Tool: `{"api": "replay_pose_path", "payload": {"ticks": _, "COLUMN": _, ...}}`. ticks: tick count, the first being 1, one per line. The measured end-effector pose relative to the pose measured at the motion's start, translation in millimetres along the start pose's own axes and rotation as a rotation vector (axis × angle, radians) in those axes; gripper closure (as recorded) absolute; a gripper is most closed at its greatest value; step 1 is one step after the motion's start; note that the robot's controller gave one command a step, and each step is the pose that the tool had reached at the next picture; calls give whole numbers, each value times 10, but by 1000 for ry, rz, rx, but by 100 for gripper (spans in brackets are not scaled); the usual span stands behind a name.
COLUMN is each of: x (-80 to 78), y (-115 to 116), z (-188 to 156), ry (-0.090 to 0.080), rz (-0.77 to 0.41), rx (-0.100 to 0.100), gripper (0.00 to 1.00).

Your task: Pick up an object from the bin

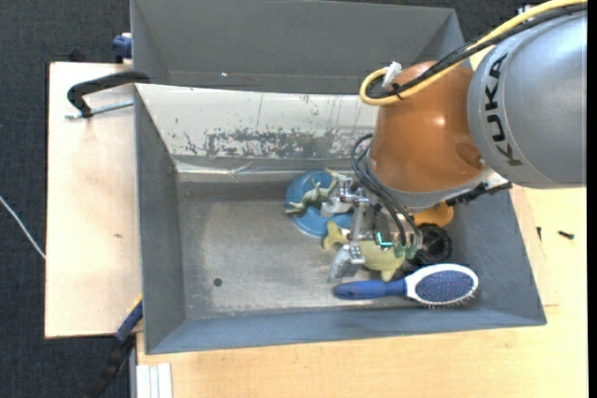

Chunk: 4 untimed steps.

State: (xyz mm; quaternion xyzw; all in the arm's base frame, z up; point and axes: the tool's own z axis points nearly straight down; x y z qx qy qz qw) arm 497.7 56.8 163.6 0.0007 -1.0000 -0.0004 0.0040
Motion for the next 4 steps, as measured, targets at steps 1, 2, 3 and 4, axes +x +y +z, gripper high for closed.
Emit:
{"api": "replay_pose_path", "payload": {"ticks": 1, "x": -415, "y": -295, "z": 656, "ry": -30, "rz": 165, "rx": -8, "gripper": 0}}
{"api": "replay_pose_path", "payload": {"ticks": 2, "x": -345, "y": -442, "z": 694, "ry": -49, "rz": 127, "rx": -6, "gripper": 0}}
{"api": "replay_pose_path", "payload": {"ticks": 3, "x": -408, "y": -453, "z": 654, "ry": -76, "rz": 130, "rx": -10, "gripper": 100}}
{"api": "replay_pose_path", "payload": {"ticks": 4, "x": -365, "y": -353, "z": -791, "ry": -23, "rz": 120, "rx": -2, "gripper": 100}}
